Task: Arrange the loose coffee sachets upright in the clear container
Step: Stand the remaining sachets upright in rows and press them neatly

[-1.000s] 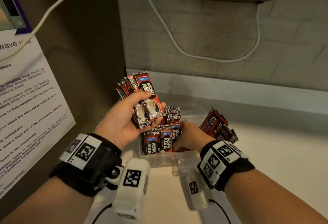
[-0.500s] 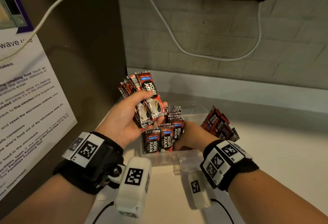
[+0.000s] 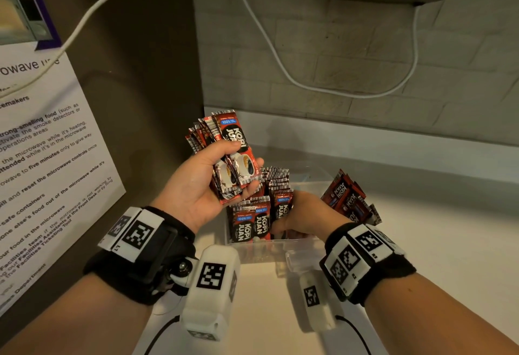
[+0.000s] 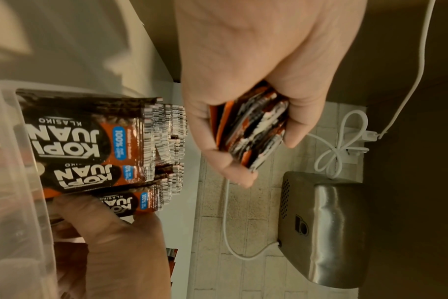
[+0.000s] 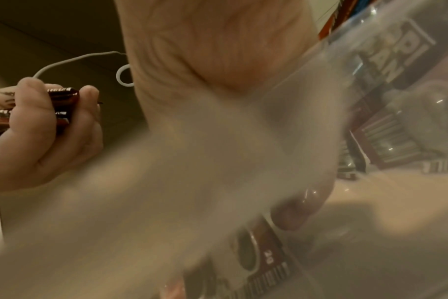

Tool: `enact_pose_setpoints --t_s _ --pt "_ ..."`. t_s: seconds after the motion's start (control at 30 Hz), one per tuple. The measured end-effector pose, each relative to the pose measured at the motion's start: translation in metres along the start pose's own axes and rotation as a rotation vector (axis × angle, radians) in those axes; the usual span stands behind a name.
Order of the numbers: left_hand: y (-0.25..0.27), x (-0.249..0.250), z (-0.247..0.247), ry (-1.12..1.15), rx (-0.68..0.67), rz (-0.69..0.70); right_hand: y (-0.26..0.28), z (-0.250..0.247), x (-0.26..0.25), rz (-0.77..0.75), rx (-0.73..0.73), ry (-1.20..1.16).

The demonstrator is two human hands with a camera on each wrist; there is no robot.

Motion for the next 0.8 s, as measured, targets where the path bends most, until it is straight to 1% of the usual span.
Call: enact_pose_setpoints --t_s 0.1,0.23,0.3,0.37,0.43,0.53,0.57,0.6,0.63,0.7,0.8 --pt "0.0 -0.002 -0.002 0.002 -0.001 0.002 0.003 0.0 0.001 0.022 -0.026 -0.038" --pt "-0.001 -0.004 -0.004 -0.006 -0.004 -0.003 0.006 -0.007 0.008 0.092 -0.044 -0.062" --pt "0.0 -0.007 -0.003 -0.017 -0.014 -0.018 0.01 -0.016 0.012 0.116 0.004 -0.032" --pt "0.0 -0.011 -0.003 -0.052 -0.021 -0.028 0.017 -0.026 0.015 0.106 0.053 -0.025" --pt "0.001 -0.014 -0.001 -0.086 -0.034 -0.032 0.024 -0.039 0.015 0.084 0.115 -0.119" --pt "0.0 -0.016 0.006 -0.107 -0.061 -0.014 0.039 -0.071 0.009 -0.014 0.351 -0.437" --pt "-0.001 -0.016 0.009 -0.115 -0.071 -0.008 0.045 -0.078 0.004 -0.064 0.377 -0.55" --pt "-0.001 -0.017 0.011 -0.13 -0.082 -0.002 0.049 -0.082 -0.003 -0.116 0.347 -0.646" --pt "-0.001 -0.018 0.015 -0.148 -0.1 0.005 0.055 -0.083 -0.012 -0.174 0.278 -0.711" --pt "-0.002 -0.022 0.02 -0.189 -0.14 0.01 0.067 -0.081 -0.032 -0.289 0.173 -0.71" --pt "0.0 -0.025 0.022 -0.241 -0.162 0.007 0.074 -0.083 -0.042 -0.365 0.177 -0.656"
Point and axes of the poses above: each hand's wrist, its own y-axis away from the middle knuckle, its own z-axis out of the palm, x = y × z, the point moved 7 cm from there along -y, towards the middle knuckle, and after that the axes turned 11 degrees about z, right-handed, at the moved point
